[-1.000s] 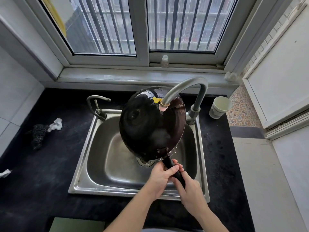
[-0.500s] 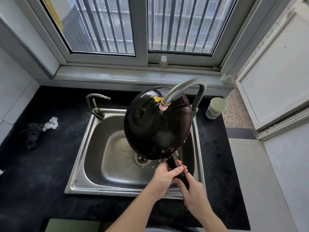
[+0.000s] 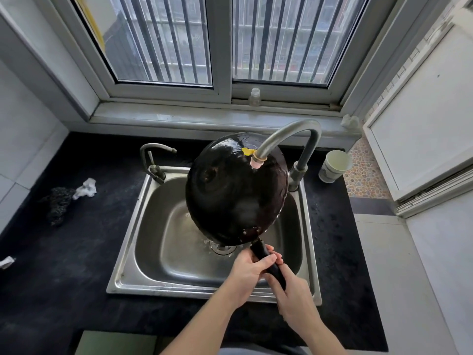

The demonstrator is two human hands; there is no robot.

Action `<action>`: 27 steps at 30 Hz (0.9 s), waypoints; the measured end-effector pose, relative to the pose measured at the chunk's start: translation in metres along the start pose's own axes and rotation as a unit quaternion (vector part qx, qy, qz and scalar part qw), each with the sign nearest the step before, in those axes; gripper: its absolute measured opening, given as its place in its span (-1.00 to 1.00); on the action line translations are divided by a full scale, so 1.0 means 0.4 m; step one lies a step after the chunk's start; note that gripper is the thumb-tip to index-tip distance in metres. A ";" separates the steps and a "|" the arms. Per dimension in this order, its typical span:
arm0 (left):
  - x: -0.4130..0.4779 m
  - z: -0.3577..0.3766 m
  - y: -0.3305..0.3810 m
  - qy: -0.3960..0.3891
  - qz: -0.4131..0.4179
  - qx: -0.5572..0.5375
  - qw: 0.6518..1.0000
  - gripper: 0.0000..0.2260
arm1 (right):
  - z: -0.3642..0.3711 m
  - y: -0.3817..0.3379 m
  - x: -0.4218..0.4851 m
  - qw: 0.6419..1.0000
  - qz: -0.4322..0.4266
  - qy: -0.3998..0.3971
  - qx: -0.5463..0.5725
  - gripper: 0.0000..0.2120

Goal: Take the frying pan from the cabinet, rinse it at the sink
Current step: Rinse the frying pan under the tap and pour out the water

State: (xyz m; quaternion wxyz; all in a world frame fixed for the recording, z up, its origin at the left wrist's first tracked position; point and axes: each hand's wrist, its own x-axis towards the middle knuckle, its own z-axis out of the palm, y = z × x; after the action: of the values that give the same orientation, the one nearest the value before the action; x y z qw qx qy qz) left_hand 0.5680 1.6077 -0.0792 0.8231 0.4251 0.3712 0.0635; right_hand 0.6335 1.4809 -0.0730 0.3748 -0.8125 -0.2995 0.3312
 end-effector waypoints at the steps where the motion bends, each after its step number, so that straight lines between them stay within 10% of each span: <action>1: -0.005 -0.005 0.001 0.003 0.001 -0.005 1.000 -0.82 | 0.004 -0.002 -0.001 1.000 -0.001 -0.004 -0.001 -0.63; 27: -0.196 -0.111 -0.067 0.007 -0.016 0.035 0.999 -0.84 | 0.139 -0.039 -0.172 0.997 0.046 -0.039 0.055 -0.66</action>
State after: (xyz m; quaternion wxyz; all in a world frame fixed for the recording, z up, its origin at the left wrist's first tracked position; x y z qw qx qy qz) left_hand 0.4765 1.5868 -0.0718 0.8061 0.4471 0.3857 0.0398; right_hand 0.5461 1.4616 -0.0665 0.3916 -0.7897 -0.2578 0.3957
